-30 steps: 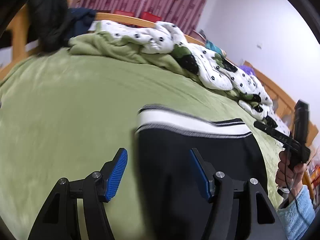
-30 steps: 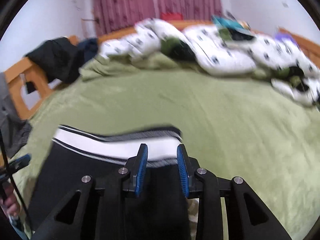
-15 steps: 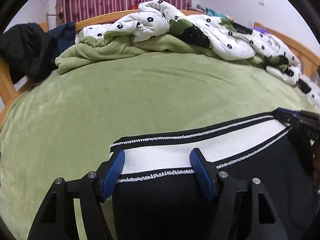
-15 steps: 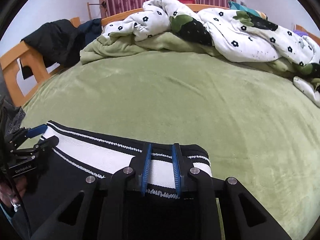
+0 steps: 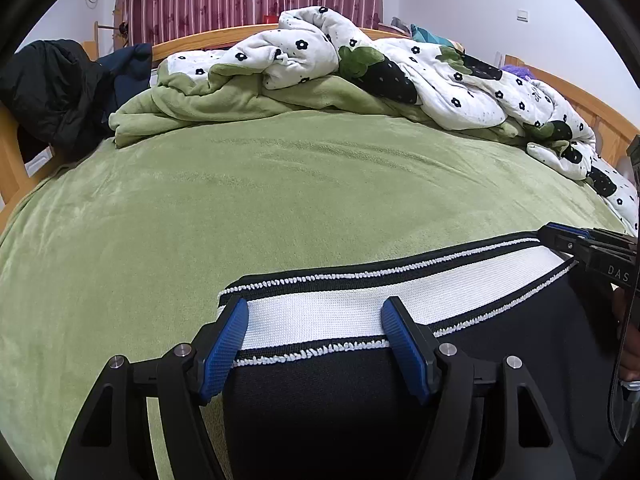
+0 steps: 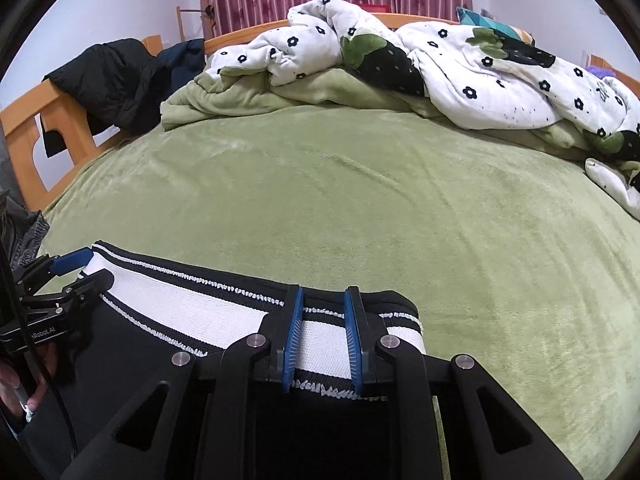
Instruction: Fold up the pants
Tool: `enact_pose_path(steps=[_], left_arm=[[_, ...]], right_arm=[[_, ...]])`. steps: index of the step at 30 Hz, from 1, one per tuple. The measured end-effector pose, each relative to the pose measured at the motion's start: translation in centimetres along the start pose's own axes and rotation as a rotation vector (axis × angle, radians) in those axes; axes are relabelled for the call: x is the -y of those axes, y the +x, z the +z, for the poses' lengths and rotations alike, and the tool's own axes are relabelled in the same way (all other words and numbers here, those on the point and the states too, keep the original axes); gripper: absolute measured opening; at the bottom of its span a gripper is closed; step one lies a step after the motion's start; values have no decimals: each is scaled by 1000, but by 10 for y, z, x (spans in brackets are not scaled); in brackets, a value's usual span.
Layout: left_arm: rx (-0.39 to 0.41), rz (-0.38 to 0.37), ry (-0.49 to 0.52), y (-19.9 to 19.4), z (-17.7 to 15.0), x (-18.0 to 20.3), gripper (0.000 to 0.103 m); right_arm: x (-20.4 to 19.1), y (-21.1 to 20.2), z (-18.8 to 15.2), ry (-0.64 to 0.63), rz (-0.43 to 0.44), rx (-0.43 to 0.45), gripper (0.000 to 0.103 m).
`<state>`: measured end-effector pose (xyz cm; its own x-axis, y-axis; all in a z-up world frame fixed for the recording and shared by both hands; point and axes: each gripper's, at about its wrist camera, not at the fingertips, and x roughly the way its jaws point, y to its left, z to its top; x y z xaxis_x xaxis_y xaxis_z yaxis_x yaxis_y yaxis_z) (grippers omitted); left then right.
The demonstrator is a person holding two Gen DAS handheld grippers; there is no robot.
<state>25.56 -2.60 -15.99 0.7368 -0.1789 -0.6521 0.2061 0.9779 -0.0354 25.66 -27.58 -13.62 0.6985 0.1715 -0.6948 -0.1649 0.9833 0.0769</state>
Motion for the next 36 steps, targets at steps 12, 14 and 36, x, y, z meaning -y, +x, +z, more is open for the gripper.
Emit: enact_pose_path(steps=[12,14,36], left_arm=[[-1,-7,-2,0,0,-2,67],[-2,-5,-3,0,0,-2,68],[-11,-11,-58,4,1,-10,85]], right_arm=[[1,-1,1,3,2,9,20],[2,-1,0,10,8,11,20],[7,3,3,28,33,3,20]])
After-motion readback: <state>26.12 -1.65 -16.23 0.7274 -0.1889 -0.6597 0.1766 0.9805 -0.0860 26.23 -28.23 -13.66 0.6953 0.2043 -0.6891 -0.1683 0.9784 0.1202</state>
